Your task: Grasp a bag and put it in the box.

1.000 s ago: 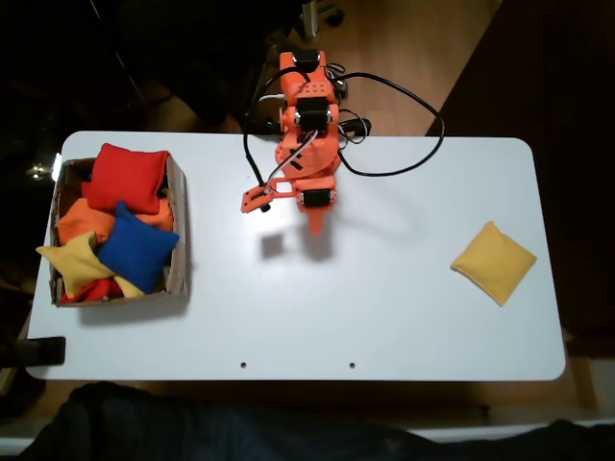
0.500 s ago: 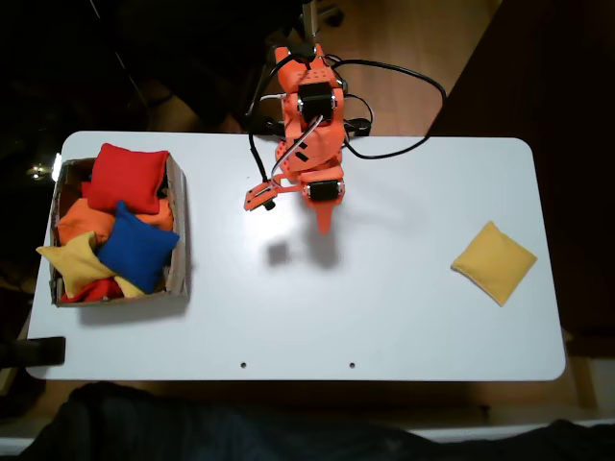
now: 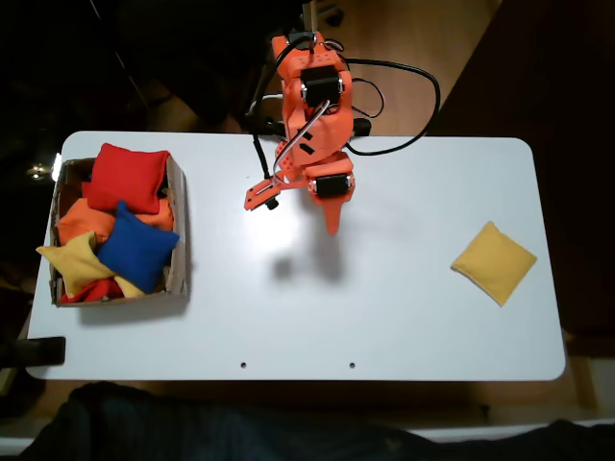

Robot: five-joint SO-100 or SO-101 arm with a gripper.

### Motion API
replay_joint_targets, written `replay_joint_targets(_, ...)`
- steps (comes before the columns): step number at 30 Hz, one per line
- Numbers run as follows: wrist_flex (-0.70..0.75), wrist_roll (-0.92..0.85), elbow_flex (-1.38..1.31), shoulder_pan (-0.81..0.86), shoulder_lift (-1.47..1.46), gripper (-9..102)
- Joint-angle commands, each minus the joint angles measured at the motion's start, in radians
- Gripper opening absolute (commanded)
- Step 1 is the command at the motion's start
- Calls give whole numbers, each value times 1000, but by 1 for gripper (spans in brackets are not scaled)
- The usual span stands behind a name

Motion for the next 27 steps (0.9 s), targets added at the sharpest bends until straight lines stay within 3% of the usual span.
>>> replay_joint_targets(1,15,0,-106,-8,-40,0)
replay_joint_targets(18,164,-49,-546,-6,-287,0)
replay_joint_targets(27,167,-37,-693,-54,-442,0)
